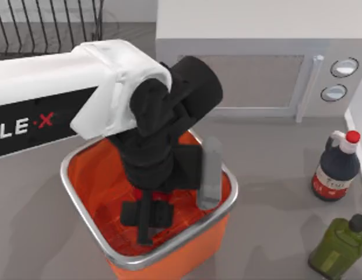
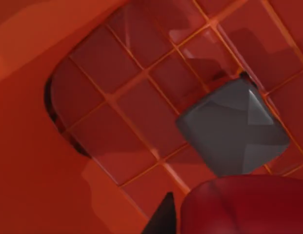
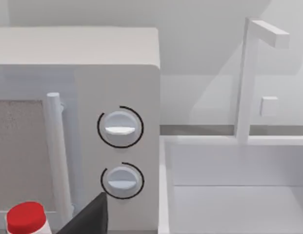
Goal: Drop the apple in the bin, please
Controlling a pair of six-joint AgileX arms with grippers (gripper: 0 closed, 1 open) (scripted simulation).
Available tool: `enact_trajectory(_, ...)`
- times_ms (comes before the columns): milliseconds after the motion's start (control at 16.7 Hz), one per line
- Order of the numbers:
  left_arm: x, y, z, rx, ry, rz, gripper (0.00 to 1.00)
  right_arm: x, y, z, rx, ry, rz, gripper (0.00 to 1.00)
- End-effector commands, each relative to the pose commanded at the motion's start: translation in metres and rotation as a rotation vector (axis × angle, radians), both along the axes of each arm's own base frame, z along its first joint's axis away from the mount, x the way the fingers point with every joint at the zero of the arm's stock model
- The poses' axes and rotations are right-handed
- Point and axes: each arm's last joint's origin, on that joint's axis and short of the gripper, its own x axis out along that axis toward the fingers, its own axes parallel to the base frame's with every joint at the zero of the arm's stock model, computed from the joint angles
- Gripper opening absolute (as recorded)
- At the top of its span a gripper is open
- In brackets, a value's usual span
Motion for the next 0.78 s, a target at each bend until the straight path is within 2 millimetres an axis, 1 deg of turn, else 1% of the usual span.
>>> enact_trajectory(420, 0.0000, 0.0000, 0.0000, 0.000, 0.000, 0.000, 0.98, 0.0000, 0.0000, 0.0000, 0.000, 0.000, 0.000, 1.00)
enact_trajectory(480, 0.0000, 0.0000, 0.0000, 0.000, 0.000, 0.000, 1.00, 0.0000, 0.0000, 0.0000, 0.000, 0.000, 0.000, 1.00)
enact_trajectory(780, 0.0000, 0.0000, 0.0000, 0.000, 0.000, 0.000, 1.00, 0.0000, 0.0000, 0.0000, 0.000, 0.000, 0.000, 1.00)
